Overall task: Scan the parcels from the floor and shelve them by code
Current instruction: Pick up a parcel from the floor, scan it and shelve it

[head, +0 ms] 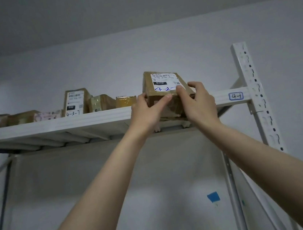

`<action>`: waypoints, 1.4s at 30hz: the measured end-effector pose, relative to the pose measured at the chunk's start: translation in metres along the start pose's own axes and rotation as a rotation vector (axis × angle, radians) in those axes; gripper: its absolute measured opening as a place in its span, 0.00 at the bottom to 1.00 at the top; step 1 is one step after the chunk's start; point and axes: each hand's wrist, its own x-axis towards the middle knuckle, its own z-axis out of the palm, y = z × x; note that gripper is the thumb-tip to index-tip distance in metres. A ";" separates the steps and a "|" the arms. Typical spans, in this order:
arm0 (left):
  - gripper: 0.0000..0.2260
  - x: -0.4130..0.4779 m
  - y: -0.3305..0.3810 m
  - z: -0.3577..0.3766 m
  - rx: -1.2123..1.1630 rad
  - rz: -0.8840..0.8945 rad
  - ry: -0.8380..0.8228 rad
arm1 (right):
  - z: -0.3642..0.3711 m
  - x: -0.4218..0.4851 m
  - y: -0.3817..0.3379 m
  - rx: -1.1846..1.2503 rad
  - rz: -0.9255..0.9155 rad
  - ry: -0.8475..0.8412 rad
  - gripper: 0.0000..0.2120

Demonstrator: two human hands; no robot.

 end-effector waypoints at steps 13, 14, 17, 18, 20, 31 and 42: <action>0.28 0.086 -0.009 -0.036 0.229 -0.036 -0.038 | 0.084 0.064 -0.019 -0.048 0.084 0.024 0.29; 0.28 0.090 -0.012 -0.037 0.239 -0.037 -0.038 | 0.088 0.066 -0.017 -0.058 0.068 0.018 0.30; 0.27 0.101 -0.025 -0.039 0.294 -0.048 -0.050 | 0.096 0.072 -0.013 -0.107 0.023 0.006 0.30; 0.26 0.104 -0.028 -0.039 0.319 -0.050 -0.052 | 0.098 0.074 -0.012 -0.123 0.009 0.008 0.30; 0.24 0.109 -0.036 -0.040 0.366 -0.043 -0.048 | 0.103 0.077 -0.008 -0.154 -0.021 0.024 0.31; 0.20 0.135 -0.085 -0.031 0.729 0.166 0.032 | 0.133 0.098 0.013 -0.482 -0.194 0.040 0.28; 0.21 0.136 -0.120 -0.011 1.196 0.307 0.140 | 0.172 0.122 0.047 -0.828 -0.125 -0.027 0.21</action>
